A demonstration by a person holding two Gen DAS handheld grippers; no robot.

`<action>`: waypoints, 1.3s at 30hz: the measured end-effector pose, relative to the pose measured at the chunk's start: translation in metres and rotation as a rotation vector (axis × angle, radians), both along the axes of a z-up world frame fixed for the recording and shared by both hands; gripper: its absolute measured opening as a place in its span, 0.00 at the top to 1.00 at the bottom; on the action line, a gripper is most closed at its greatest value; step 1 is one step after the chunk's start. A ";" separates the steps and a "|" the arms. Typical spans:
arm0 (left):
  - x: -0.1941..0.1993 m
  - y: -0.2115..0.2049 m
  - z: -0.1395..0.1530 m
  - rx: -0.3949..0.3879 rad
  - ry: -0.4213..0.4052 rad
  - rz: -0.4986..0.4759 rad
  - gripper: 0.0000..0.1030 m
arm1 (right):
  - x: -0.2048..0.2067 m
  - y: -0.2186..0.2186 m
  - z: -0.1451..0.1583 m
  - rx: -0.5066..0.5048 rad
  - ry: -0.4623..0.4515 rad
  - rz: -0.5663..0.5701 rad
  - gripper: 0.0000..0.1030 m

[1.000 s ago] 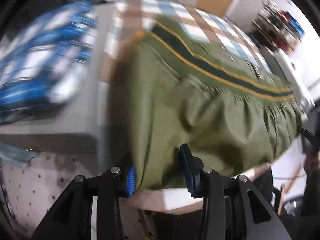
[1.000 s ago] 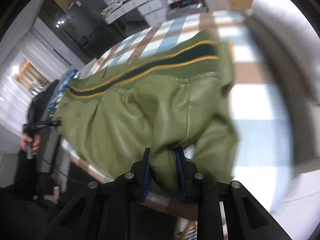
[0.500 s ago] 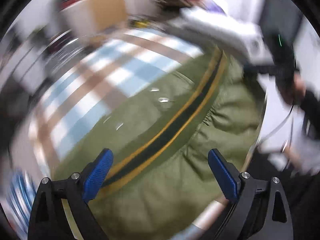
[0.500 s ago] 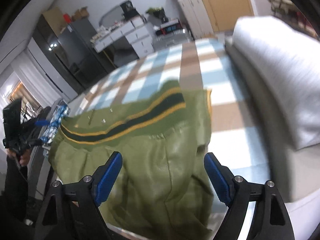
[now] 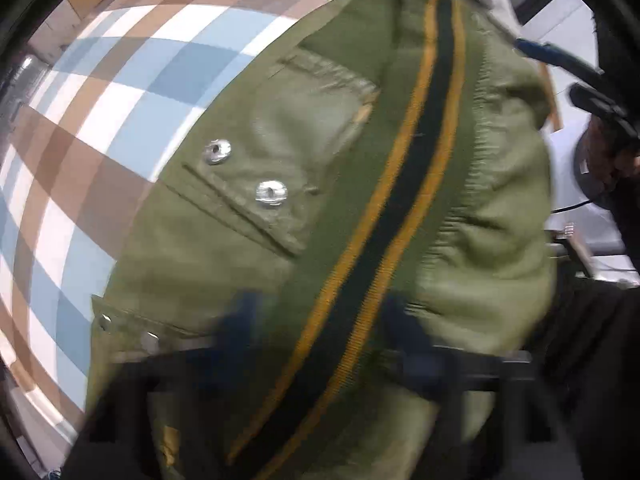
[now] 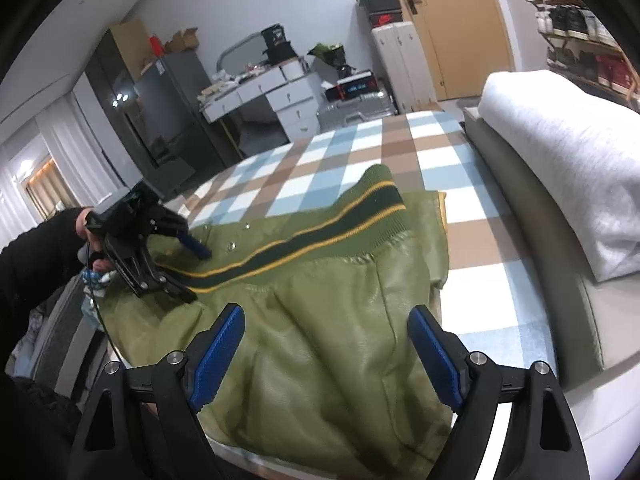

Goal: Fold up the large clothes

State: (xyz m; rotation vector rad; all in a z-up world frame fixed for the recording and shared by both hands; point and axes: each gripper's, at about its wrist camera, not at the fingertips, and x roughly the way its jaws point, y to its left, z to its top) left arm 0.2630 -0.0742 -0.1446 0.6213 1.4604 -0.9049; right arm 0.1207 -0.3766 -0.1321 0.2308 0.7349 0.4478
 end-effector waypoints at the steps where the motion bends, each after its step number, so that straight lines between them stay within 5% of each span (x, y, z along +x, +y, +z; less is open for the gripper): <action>1: -0.004 0.000 0.003 0.008 -0.008 -0.001 0.79 | -0.002 0.000 0.005 0.008 -0.020 0.004 0.17; 4: -0.017 0.000 0.005 0.024 -0.031 -0.014 0.91 | -0.002 0.013 0.026 0.022 -0.084 0.078 0.17; 9: -0.040 0.001 0.022 0.029 -0.114 0.016 0.95 | 0.019 0.072 0.047 -0.150 -0.113 0.307 0.17; 15: -0.078 0.008 0.062 -0.055 -0.168 0.017 0.95 | 0.026 0.170 0.044 -0.579 -0.283 0.651 0.17; 18: -0.091 0.012 0.076 -0.099 -0.194 0.011 0.95 | 0.030 0.201 0.031 -0.691 -0.282 0.826 0.19; 21: -0.088 0.026 0.079 -0.153 -0.145 0.096 0.96 | 0.039 0.215 0.027 -0.680 -0.269 0.905 0.20; 23: -0.082 0.027 0.080 -0.195 -0.147 0.116 0.96 | 0.048 0.224 0.025 -0.669 -0.215 0.936 0.38; 25: -0.087 0.032 0.085 -0.253 -0.155 0.117 0.96 | 0.058 0.225 0.020 -0.609 -0.119 0.959 0.72; 29: -0.092 0.035 0.086 -0.346 -0.141 0.136 0.95 | 0.070 0.219 0.002 -0.483 0.010 0.935 0.94; 32: -0.086 0.044 0.082 -0.392 -0.096 0.204 0.92 | 0.064 0.215 -0.002 -0.440 0.022 0.875 0.96; 34: -0.081 0.050 0.083 -0.390 -0.072 0.229 0.81 | 0.059 0.212 0.000 -0.414 0.017 0.836 0.96; 36: -0.070 0.055 0.083 -0.353 -0.114 0.254 0.47 | 0.056 0.207 0.004 -0.376 0.010 0.795 0.96; 37: -0.067 0.060 0.084 -0.344 -0.143 0.265 0.37 | 0.055 0.204 0.007 -0.346 -0.001 0.773 0.96; 39: -0.063 0.070 0.083 -0.364 -0.155 0.278 0.28 | 0.049 0.195 0.016 -0.283 -0.027 0.744 0.96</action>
